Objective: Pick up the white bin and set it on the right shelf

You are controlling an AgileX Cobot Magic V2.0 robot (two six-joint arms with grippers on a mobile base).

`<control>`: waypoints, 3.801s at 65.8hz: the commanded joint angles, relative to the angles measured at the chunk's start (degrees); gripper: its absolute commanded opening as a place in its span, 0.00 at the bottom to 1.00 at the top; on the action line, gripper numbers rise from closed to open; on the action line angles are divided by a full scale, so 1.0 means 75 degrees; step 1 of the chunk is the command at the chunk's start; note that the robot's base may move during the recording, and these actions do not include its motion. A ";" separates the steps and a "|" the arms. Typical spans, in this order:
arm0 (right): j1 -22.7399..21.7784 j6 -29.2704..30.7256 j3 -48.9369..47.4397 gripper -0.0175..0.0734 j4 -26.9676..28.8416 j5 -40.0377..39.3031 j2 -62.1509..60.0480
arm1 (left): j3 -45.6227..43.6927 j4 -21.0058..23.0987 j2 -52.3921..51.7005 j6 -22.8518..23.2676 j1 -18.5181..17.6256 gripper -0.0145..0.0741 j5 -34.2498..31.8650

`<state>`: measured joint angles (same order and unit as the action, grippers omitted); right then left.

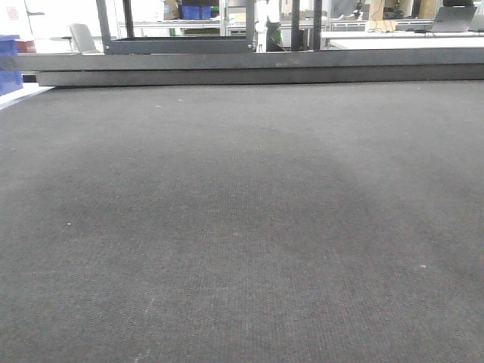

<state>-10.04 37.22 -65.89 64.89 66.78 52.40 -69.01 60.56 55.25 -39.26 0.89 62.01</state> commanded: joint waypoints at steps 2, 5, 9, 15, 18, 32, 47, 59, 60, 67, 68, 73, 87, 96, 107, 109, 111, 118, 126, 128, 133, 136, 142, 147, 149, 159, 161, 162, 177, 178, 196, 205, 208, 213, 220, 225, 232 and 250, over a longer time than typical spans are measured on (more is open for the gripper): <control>0.0148 0.0010 -0.0289 0.65 0.1876 0.1170 -0.0138 | -0.0254 0.1100 -0.0121 -0.0111 -0.0180 0.41 0.0041; 0.0148 0.0010 -0.0289 0.65 0.1876 0.1170 -0.0138 | -0.0254 0.1100 -0.0121 -0.0111 -0.0180 0.41 0.0041; 0.0148 0.0010 -0.0289 0.65 0.1876 0.1170 -0.0138 | -0.0254 0.1100 -0.0121 -0.0111 -0.0180 0.41 0.0041; 0.0148 0.0010 -0.0289 0.65 0.1876 0.1170 -0.0138 | -0.0254 0.1100 -0.0121 -0.0111 -0.0180 0.41 0.0041; 0.0148 0.0010 -0.0289 0.65 0.1876 0.1170 -0.0138 | -0.0254 0.1100 -0.0121 -0.0111 -0.0180 0.41 0.0041; 0.0148 0.0010 -0.0289 0.65 0.1876 0.1170 -0.0138 | -0.0254 0.1100 -0.0121 -0.0111 -0.0180 0.41 0.0041; 0.0148 0.0010 -0.0289 0.65 0.1876 0.1170 -0.0138 | -0.0254 0.1100 -0.0121 -0.0111 -0.0180 0.41 0.0041; 0.0148 0.0010 -0.0289 0.65 0.1876 0.1170 -0.0138 | -0.0254 0.1100 -0.0121 -0.0111 -0.0180 0.41 0.0041; 0.0148 0.0010 -0.0289 0.65 0.1876 0.1170 -0.0138 | -0.0254 0.1100 -0.0121 -0.0111 -0.0180 0.41 0.0041; 0.0148 0.0010 -0.0289 0.65 0.1876 0.1162 -0.0138 | -0.0254 0.1100 -0.0121 -0.0111 -0.0180 0.41 0.0041; 0.0148 0.0010 -0.0289 0.65 0.1876 0.1163 -0.0138 | -0.0254 0.1100 -0.0121 -0.0111 -0.0180 0.41 0.0041; 0.0148 0.0010 -0.0289 0.65 0.1876 0.1099 -0.0124 | -0.0254 0.1100 -0.0121 -0.0111 -0.0180 0.41 0.0041; 0.0148 0.0010 -0.0289 0.65 0.1876 0.0886 -0.0124 | -0.0254 0.1100 -0.0121 -0.0111 -0.0180 0.41 0.0041; 0.0148 0.0010 -0.0289 0.65 0.1876 0.0880 -0.0124 | -0.0254 0.1100 -0.0121 -0.0111 -0.0180 0.41 0.0041; 0.0148 0.0010 -0.0289 0.65 0.1876 0.0880 -0.0124 | -0.0254 0.1100 -0.0121 -0.0111 -0.0180 0.41 0.0041; 0.0148 0.0010 -0.0289 0.65 0.1876 0.0880 -0.0124 | -0.0254 0.1100 -0.0121 -0.0111 -0.0180 0.41 0.0041; 0.0148 0.0010 -0.0289 0.65 0.1876 0.0880 -0.0124 | -0.0254 0.1100 -0.0121 -0.0111 -0.0180 0.41 0.0085; 0.0148 0.0010 -0.0289 0.65 0.1876 0.0880 -0.0124 | -0.0254 0.1100 -0.0207 -0.0111 -0.0180 0.41 0.0209; 0.0148 0.0010 -0.0289 0.65 0.1876 0.0867 -0.0124 | -0.0254 0.1116 -0.0258 -0.0111 -0.0180 0.41 0.0301; 0.0148 0.0010 -0.0289 0.65 0.1876 0.0843 -0.0124 | -0.0254 0.1150 -0.0258 -0.0111 -0.0180 0.41 0.0301; 0.0148 0.0010 -0.0289 0.65 0.1876 0.0823 -0.0124 | -0.0254 0.1147 -0.0258 -0.0111 -0.0180 0.41 0.0301; 0.0148 0.0010 -0.0289 0.65 0.1876 0.0824 -0.0140 | -0.0254 0.1147 -0.0258 -0.0111 -0.0180 0.41 0.0301; 0.0148 0.0010 -0.0289 0.65 0.1876 0.0832 -0.0139 | -0.0254 0.1147 -0.0258 -0.0111 -0.0180 0.41 0.0301; 0.0148 0.0010 -0.0289 0.65 0.1876 0.0832 -0.0139 | -0.0254 0.1147 -0.0258 -0.0111 -0.0180 0.41 0.0301; 0.0148 0.0010 -0.0289 0.65 0.1876 0.0832 -0.0139 | -0.0254 0.1147 -0.0258 -0.0111 -0.0180 0.41 0.0301; 0.0148 0.0010 -0.0289 0.65 0.1876 0.0832 -0.0139 | -0.0254 0.1147 -0.0258 -0.0111 -0.0180 0.41 0.0301; 0.0148 0.0010 -0.0289 0.65 0.1876 0.0832 -0.0139 | -0.0254 0.1147 -0.0258 -0.0111 -0.0180 0.41 0.0301; 0.0148 0.0010 -0.0289 0.65 0.1876 0.0832 -0.0139 | -0.0254 0.1147 -0.0258 -0.0111 -0.0180 0.41 0.0301; 0.0148 0.0010 -0.0289 0.65 0.1876 0.0832 -0.0139 | -0.0254 0.1147 -0.0258 -0.0111 -0.0180 0.41 0.0301; 0.0148 0.0010 -0.0289 0.65 0.1876 0.0832 -0.0139 | -0.0254 0.1147 -0.0258 -0.0111 -0.0180 0.41 0.0301; 0.0148 0.0010 -0.0289 0.65 0.1876 0.0832 -0.0139 | -0.0254 0.1147 -0.0258 -0.0111 -0.0180 0.41 0.0301; 0.0148 0.0010 -0.0289 0.65 0.1876 0.0832 -0.0139 | -0.0254 0.1147 -0.0258 -0.0111 -0.0180 0.41 0.0301; 0.0148 0.0010 -0.0289 0.65 0.1876 0.0832 -0.0139 | -0.0254 0.1147 -0.0258 -0.0111 -0.0180 0.41 0.0301; 0.0148 0.0010 -0.0289 0.65 0.1876 0.0832 -0.0139 | -0.0254 0.1147 -0.0258 -0.0111 -0.0180 0.41 0.0301; 0.0148 0.0010 -0.0289 0.65 0.1876 0.0832 -0.0139 | -0.0254 0.1147 -0.0258 -0.0111 -0.0180 0.41 0.0301; 0.0148 0.0010 -0.0289 0.65 0.1876 0.0832 -0.0139 | -0.0254 0.1147 -0.0258 -0.0111 -0.0180 0.41 0.0301; 0.0148 0.0010 -0.0289 0.65 0.1876 0.0832 -0.0139 | -0.0254 0.1147 -0.0258 -0.0111 -0.0180 0.41 0.0301; 0.0148 0.0010 -0.0289 0.65 0.1876 0.0832 -0.0139 | -0.0254 0.1147 -0.0258 -0.0111 -0.0180 0.41 0.0301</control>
<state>-10.04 37.31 -65.89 65.21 66.69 52.40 -69.01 60.34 54.26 -39.04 0.89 62.20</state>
